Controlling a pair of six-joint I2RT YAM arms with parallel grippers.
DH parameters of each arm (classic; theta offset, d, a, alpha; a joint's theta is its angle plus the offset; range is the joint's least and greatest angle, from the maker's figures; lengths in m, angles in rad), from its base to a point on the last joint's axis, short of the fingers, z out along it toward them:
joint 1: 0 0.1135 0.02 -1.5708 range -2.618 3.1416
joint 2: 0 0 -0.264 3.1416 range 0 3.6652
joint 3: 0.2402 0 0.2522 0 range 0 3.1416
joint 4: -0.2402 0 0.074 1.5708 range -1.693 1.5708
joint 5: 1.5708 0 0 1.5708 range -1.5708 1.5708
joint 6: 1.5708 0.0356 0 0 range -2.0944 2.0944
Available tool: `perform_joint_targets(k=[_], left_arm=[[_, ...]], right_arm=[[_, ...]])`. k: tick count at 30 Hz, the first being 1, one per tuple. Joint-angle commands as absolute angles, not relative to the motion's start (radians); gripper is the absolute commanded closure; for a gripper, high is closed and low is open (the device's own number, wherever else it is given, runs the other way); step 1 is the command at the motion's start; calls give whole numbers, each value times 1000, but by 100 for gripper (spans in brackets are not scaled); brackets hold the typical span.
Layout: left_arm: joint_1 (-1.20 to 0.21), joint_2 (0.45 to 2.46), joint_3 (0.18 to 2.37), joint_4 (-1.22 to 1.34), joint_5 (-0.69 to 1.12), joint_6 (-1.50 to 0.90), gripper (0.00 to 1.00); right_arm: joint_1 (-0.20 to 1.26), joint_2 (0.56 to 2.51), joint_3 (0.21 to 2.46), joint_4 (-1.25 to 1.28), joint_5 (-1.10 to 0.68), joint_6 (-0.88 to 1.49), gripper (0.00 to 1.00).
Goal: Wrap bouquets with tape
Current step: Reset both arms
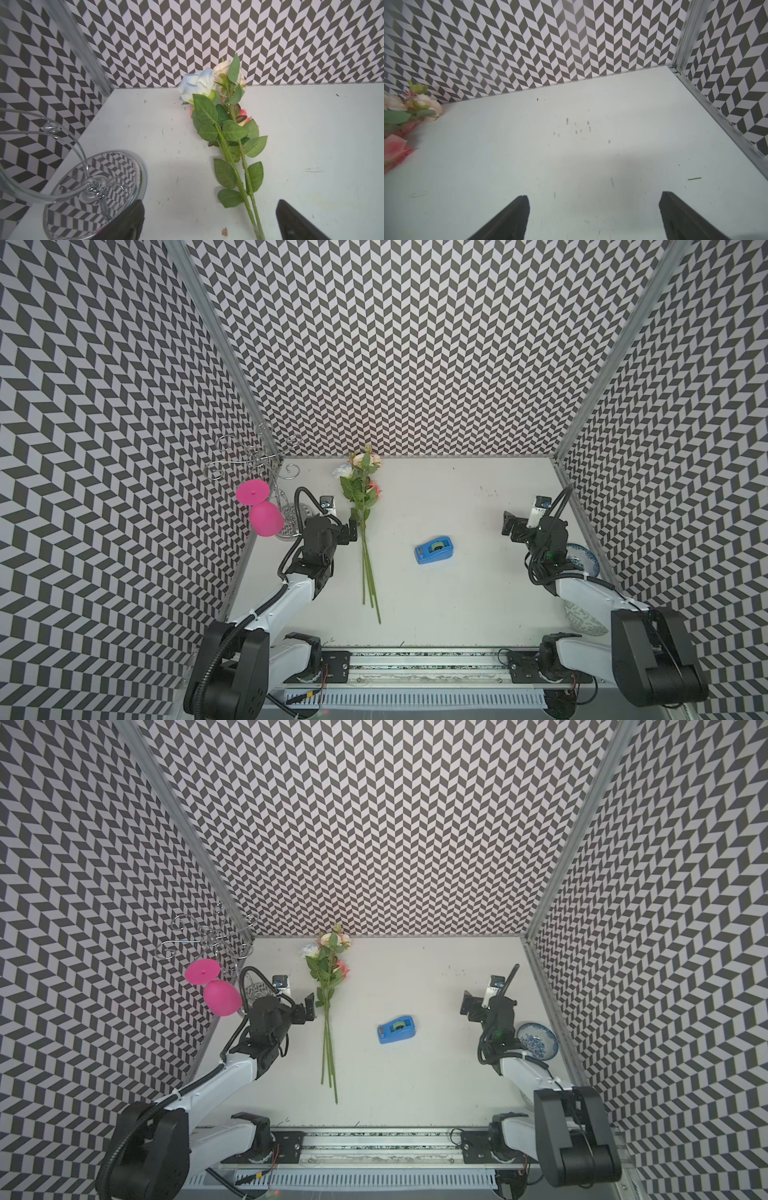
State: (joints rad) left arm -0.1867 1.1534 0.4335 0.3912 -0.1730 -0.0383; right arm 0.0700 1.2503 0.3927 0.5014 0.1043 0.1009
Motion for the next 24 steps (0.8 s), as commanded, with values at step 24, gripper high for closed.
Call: perform_joint_targets(k=[24], left_arm=[[-12,1563,260,1254,-58,0,0]], right_arm=[[55,1542,267,1237,135,6,1]])
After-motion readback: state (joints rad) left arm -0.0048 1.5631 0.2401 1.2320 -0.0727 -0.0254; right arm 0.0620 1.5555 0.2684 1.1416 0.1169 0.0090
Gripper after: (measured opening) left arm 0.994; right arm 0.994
